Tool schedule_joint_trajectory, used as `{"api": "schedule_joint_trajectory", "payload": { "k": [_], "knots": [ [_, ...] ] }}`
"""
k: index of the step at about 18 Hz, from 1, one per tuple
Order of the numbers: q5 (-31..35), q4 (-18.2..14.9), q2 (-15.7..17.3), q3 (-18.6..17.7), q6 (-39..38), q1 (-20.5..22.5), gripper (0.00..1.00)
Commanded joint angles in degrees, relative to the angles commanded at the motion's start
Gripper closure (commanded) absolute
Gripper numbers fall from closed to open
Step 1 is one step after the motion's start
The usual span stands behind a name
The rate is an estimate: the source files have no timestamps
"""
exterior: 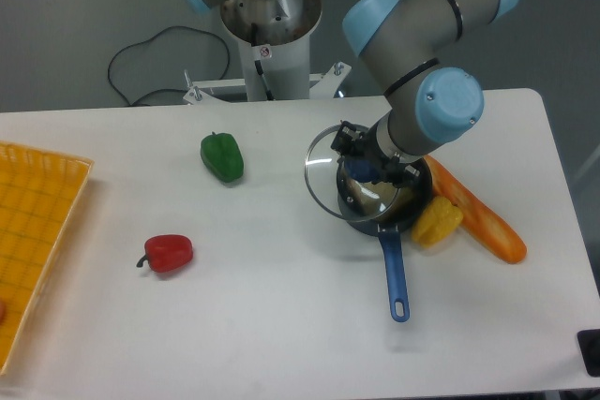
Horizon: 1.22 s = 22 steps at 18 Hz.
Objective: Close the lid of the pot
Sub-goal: 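Carry the glass lid over the black saucepan, tilting it above the rim, then lower the tilted glass lid onto the saucepan rim and level it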
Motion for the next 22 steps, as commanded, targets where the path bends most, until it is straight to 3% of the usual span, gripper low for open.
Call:
{"api": "schedule_joint_trajectory", "payload": {
  "k": [11,22],
  "knots": [
    [1.6,0.6,-1.1,-1.9,3.2,1.1,0.41],
    [4.2,0.8,-3.6,-1.2,3.1,1.8,0.4]
  ]
}}
